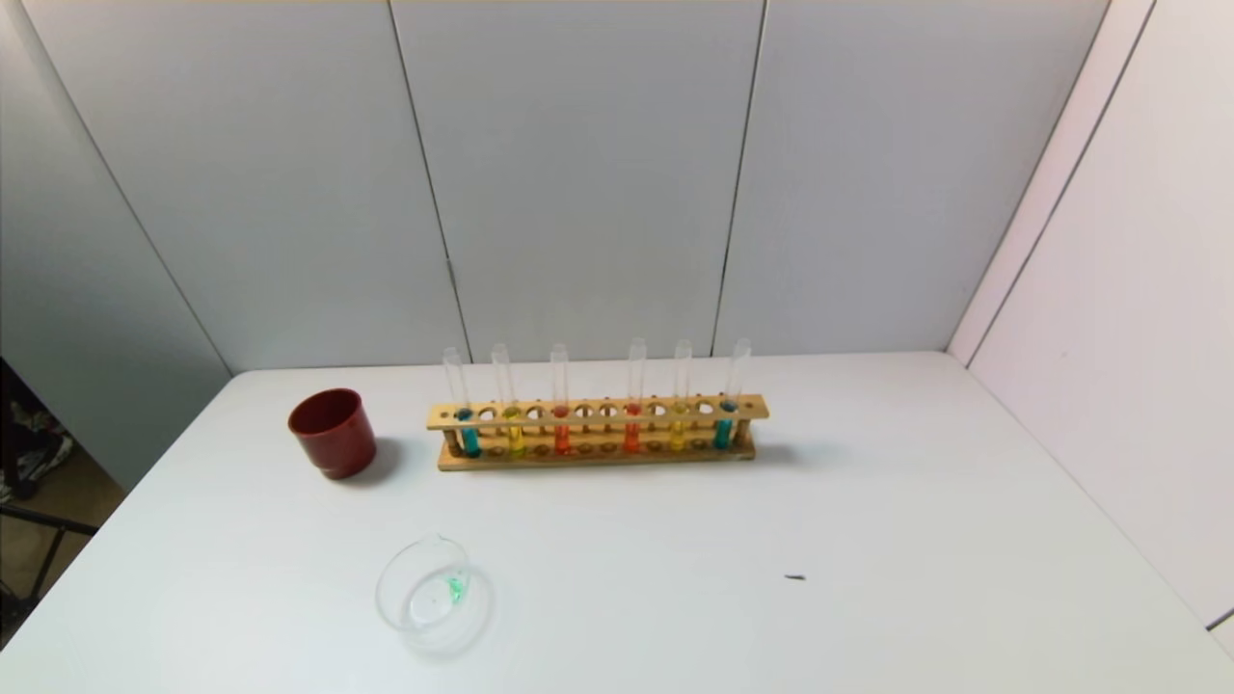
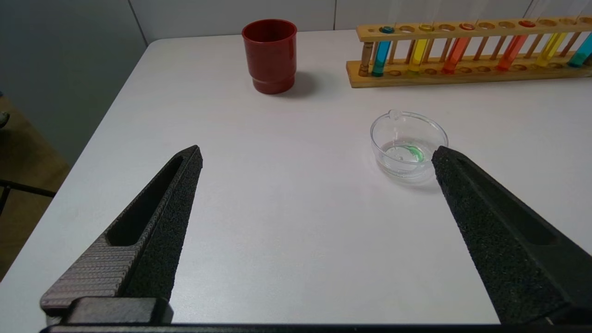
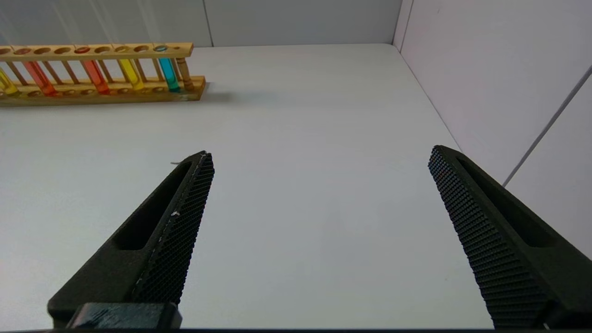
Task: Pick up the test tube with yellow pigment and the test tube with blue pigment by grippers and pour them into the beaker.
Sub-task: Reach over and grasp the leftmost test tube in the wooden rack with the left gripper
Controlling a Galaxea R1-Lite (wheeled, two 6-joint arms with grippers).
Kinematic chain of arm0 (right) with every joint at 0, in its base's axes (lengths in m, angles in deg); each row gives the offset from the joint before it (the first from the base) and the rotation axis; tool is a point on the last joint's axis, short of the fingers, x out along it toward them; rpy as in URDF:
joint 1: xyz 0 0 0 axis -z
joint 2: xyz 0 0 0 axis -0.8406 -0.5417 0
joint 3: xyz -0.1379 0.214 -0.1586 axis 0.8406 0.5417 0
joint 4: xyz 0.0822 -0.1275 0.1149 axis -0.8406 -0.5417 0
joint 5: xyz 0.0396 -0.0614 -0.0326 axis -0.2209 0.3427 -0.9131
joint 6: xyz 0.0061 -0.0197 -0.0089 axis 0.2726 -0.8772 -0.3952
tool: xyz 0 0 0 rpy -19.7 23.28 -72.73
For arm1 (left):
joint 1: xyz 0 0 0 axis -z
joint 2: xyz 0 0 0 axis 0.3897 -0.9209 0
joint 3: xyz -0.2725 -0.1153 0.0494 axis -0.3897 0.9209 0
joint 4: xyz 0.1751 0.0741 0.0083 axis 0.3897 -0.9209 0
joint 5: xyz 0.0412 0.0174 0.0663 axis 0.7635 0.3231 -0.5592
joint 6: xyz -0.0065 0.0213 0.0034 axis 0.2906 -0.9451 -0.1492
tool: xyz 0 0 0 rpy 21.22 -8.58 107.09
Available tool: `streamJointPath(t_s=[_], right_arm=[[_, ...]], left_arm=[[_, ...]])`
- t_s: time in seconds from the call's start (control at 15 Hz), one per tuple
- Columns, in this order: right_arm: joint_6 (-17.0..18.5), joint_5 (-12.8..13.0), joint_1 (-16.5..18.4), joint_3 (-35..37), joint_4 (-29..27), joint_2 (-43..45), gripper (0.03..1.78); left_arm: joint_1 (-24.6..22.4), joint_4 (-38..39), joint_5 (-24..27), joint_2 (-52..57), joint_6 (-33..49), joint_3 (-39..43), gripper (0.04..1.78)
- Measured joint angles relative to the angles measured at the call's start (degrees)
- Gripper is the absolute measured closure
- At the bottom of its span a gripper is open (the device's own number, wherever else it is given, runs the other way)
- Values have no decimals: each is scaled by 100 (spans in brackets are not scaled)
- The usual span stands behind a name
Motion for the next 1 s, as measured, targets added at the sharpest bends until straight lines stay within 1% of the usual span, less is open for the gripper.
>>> streamJointPath(t_s=[0.87,1.0], right_arm=[[0,2,-2,0,0,0,11],[0,2,-5,0,0,0,11]], left_arm=[[2,1,-2,0,-9,0,7],[2,111,-13,0,-93,32,7]])
